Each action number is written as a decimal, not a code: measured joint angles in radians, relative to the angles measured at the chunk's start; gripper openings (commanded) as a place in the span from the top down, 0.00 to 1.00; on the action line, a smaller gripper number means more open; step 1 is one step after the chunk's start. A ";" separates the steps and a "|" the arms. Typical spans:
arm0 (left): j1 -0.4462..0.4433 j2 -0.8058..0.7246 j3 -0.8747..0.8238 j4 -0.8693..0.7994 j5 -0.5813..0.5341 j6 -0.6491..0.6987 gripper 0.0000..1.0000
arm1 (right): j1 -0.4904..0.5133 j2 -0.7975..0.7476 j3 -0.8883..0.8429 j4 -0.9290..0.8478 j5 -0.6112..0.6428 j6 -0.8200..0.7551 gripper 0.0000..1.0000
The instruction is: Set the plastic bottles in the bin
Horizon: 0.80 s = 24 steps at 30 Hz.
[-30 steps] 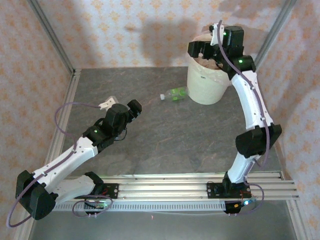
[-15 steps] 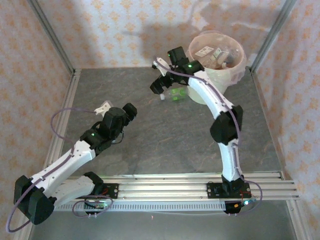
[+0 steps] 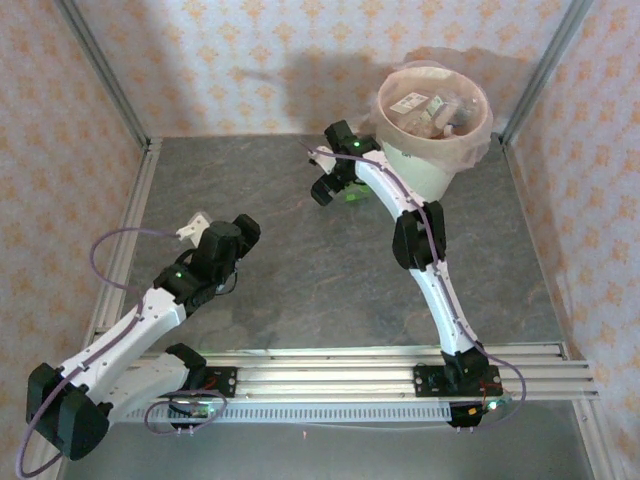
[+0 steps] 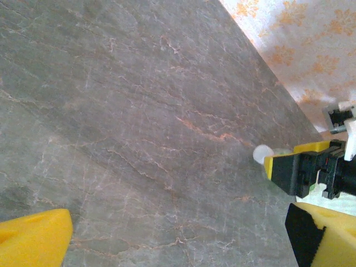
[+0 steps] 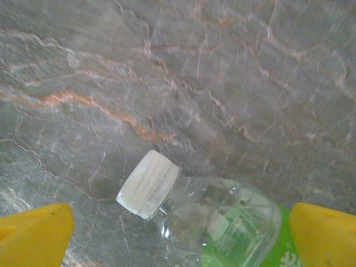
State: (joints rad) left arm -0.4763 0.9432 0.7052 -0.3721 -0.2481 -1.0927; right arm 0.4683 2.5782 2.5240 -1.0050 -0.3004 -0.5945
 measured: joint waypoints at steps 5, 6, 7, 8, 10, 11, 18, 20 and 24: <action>0.002 0.039 0.000 0.001 0.006 0.000 0.00 | 0.000 0.000 -0.003 -0.082 -0.010 0.034 0.01; 0.002 0.048 0.000 0.002 0.008 0.000 0.00 | 0.000 -0.005 -0.016 -0.093 -0.014 0.045 0.01; 0.002 0.057 0.000 0.002 0.010 0.000 0.00 | 0.002 -0.016 -0.043 -0.096 -0.015 0.058 0.01; 0.002 0.064 0.000 0.002 0.013 0.000 0.00 | 0.002 -0.030 -0.074 -0.098 -0.016 0.069 0.01; 0.002 0.081 0.000 0.009 0.024 0.000 0.00 | 0.004 -0.084 -0.184 -0.089 -0.020 0.100 0.01; 0.002 0.088 0.000 0.014 0.030 0.000 0.00 | 0.006 -0.111 -0.235 -0.086 -0.021 0.111 0.01; 0.002 0.150 0.001 0.048 0.066 0.001 0.00 | 0.017 -0.354 -0.523 -0.013 -0.006 0.234 0.01; 0.002 0.166 0.001 0.050 0.072 0.001 0.00 | 0.018 -0.452 -0.623 0.035 -0.010 0.283 0.01; 0.002 0.206 0.019 0.055 0.089 0.002 0.00 | 0.023 -0.666 -0.850 0.183 0.067 0.511 0.01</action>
State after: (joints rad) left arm -0.4747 1.1496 0.7246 -0.3176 -0.1589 -1.0912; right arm 0.4908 1.9121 1.6745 -0.8219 -0.2333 -0.0837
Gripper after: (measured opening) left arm 0.994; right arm 0.992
